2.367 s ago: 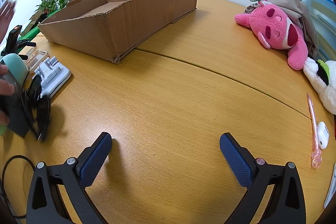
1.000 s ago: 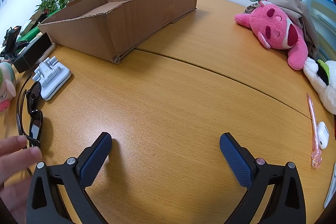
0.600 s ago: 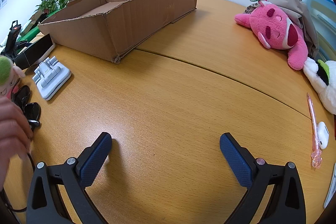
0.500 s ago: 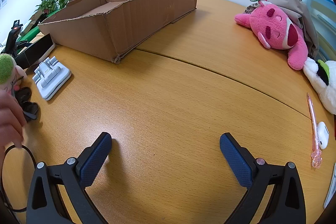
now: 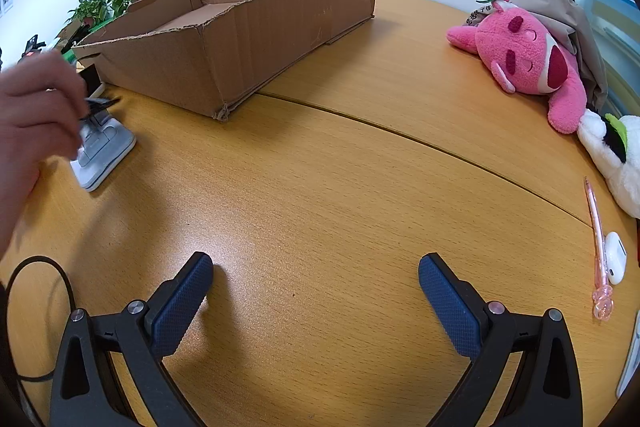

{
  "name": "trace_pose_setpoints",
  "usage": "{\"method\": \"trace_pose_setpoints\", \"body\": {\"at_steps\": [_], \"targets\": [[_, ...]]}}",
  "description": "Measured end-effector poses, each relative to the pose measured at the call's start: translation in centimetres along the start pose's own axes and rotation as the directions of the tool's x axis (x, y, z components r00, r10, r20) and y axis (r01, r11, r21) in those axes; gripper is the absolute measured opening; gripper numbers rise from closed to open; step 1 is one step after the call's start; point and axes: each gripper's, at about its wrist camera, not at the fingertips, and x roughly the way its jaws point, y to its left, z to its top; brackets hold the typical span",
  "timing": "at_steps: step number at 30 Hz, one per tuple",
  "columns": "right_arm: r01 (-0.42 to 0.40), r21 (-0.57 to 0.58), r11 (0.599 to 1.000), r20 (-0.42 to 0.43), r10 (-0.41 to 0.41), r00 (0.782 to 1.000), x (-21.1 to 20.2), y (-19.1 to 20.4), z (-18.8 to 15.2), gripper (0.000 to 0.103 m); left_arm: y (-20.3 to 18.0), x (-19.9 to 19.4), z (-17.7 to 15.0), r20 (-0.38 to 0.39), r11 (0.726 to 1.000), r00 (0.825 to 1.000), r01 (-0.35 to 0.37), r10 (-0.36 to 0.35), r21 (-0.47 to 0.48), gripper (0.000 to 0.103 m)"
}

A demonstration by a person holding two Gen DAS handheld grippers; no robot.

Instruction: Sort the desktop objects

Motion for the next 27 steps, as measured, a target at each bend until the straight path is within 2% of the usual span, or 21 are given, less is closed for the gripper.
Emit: {"method": "trace_pose_setpoints", "body": {"at_steps": [27], "targets": [[0.0,0.0,1.0,0.0,0.0,1.0,0.05,0.05,-0.02,0.103,0.01,0.0,-0.08,0.0,1.0,1.0,-0.005,0.005,-0.007,0.103]]}}
